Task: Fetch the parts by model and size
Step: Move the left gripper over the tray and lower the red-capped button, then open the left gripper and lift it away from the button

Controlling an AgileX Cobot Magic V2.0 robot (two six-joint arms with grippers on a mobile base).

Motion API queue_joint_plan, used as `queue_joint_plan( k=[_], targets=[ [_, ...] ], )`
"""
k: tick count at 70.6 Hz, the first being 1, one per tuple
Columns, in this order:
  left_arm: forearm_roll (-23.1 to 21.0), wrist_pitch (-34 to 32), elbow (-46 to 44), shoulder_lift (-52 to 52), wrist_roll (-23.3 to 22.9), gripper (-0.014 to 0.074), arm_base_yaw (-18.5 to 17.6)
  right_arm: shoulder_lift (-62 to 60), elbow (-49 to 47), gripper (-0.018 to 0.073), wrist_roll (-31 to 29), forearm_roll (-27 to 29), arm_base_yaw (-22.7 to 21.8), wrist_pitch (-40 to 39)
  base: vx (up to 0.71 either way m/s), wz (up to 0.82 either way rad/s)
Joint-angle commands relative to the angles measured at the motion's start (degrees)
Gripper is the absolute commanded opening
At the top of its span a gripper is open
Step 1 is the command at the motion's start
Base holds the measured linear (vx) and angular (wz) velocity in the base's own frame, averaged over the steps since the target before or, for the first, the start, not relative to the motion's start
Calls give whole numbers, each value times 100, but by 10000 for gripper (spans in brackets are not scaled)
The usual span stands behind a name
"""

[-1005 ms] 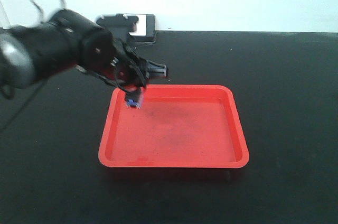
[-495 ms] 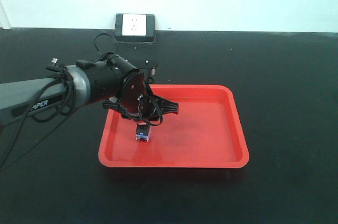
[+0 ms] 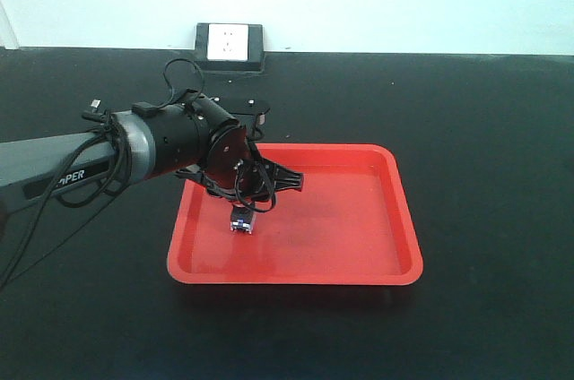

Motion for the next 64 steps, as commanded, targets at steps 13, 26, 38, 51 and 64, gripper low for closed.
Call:
queue_joint_plan(
  k=[13, 26, 38, 51, 64],
  targets=[
    [131, -278, -166, -333, -67, 406, -27, 103, -159, -2, -40, -153, -27, -414, 0, 0],
    [84, -259, -166, -355, -67, 538, -27, 103, -159, -2, -40, -153, -27, -414, 0, 0],
    [84, -260, -166, -486, -67, 575, -27, 103, -159, -2, -40, -153, -27, -414, 0, 0],
    [341, -146, -166, -911, -67, 576, -8, 103, -159, -2, -40, -153, -27, -414, 0, 0],
    [833, 204, -166, -1432, -61, 574, 144, 103, -159, -2, -40, -147, -27, -424, 0, 0]
  ],
)
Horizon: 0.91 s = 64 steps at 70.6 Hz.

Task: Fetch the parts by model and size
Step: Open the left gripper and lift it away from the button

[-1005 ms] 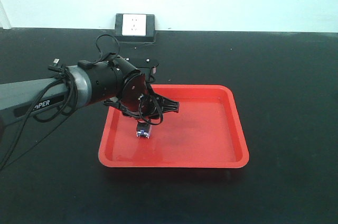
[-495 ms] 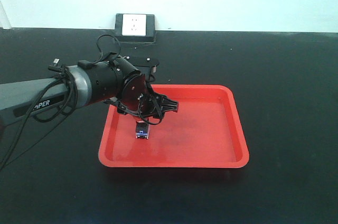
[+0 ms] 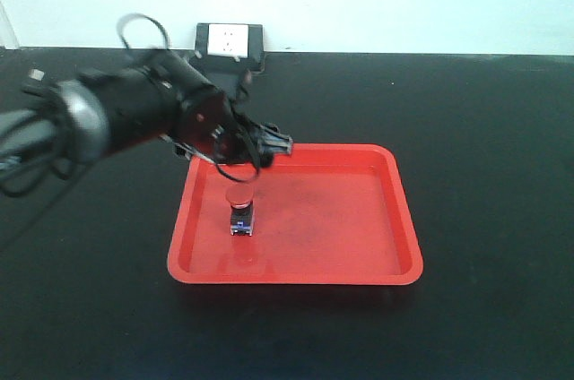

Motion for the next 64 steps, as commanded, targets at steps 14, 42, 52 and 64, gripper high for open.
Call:
queue_joint_plan(
  k=[14, 42, 52, 64],
  targets=[
    [544, 374, -166, -1130, 192, 514, 376, 103, -159, -2, -40, -153, -27, -424, 0, 0],
    [1198, 855, 310, -2252, 587, 208, 1361, 103, -159, -2, -40, -147, -27, -434, 0, 0],
    [1295, 329, 1246, -2979, 587, 57, 1691, 103, -159, -2, -40, -147, -27, -434, 0, 0],
    [1419, -717, 2424, -4163, 587, -7, 1839, 103, -159, -2, -40, -147, -27, -434, 0, 0]
  ],
)
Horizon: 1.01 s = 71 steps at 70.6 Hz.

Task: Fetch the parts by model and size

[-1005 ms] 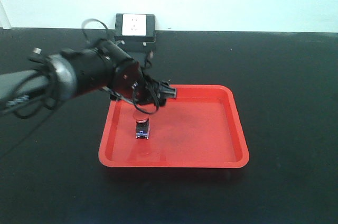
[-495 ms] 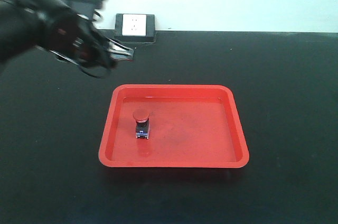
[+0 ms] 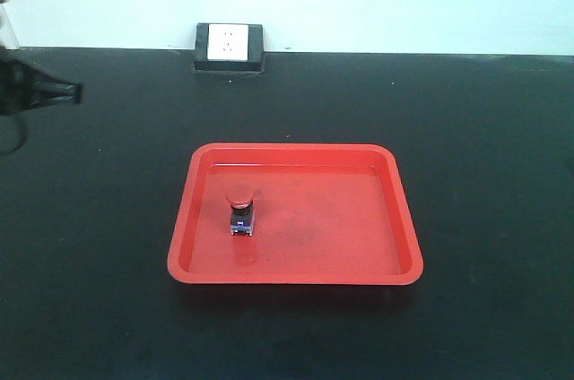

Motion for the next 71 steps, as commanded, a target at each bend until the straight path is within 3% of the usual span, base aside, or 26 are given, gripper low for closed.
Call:
queue_joint_plan(
  k=[1, 14, 39, 57, 71],
  targets=[
    [272, -925, 434, -811, -12, -6, 31, 103, -159, -2, -40, -147, -27, -434, 0, 0],
    [414, -1565, 1485, -2025, -12, -6, 31, 103, -159, -2, -40, -147, -27, -434, 0, 0],
    [366, -1623, 3160, -4180, 16, -6, 31, 103, -159, -2, -40, -147, -27, -475, 0, 0],
    [355, -1948, 3862, -5624, 255, -6, 31, 103, -159, -2, -40, -147, -27, -481, 0, 0],
    [343, -2005, 4083, -6044, 255, -6, 31, 103, -159, -2, -40, -147, -27, -481, 0, 0]
  ],
)
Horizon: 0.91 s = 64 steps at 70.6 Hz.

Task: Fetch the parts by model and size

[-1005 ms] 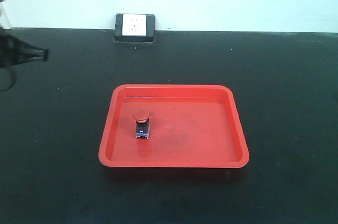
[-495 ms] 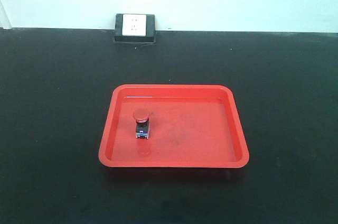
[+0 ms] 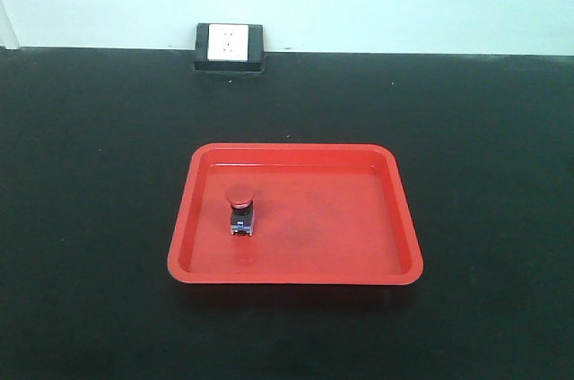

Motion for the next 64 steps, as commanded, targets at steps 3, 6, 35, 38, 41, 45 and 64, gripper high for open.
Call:
queue_joint_plan(
  k=[3, 6, 35, 38, 41, 45, 64],
  targets=[
    [76, -419, -84, -36, -3, -6, 14, 135, -159, -2, -40, -147, -27, -493, 0, 0],
    [82, -443, -77, -36, -3, -6, 14, 196, -159, -2, -40, -130, -27, -532, 0, 0],
    [82, -473, -75, -36, -3, -6, 14, 2331, -692, -2, -227, 143, 49, -1554, 0, 0],
    [82, -473, -75, -36, -3, -6, 14, 2657, -856, -2, -364, 142, 152, -1554, 0, 0],
    [82, -473, -75, -36, -3, -6, 14, 2889, -1036, -2, -471, 142, 289, -1554, 0, 0],
    [82, -468, -75, -36, -3, -6, 14, 3297, -1295, -2, -560, 142, 486, -1488, 0, 0],
    [82, -415, -75, -36, -3, -6, 14, 5157, -2836, -2, -314, 193, 1211, -723, 0, 0]
  ],
)
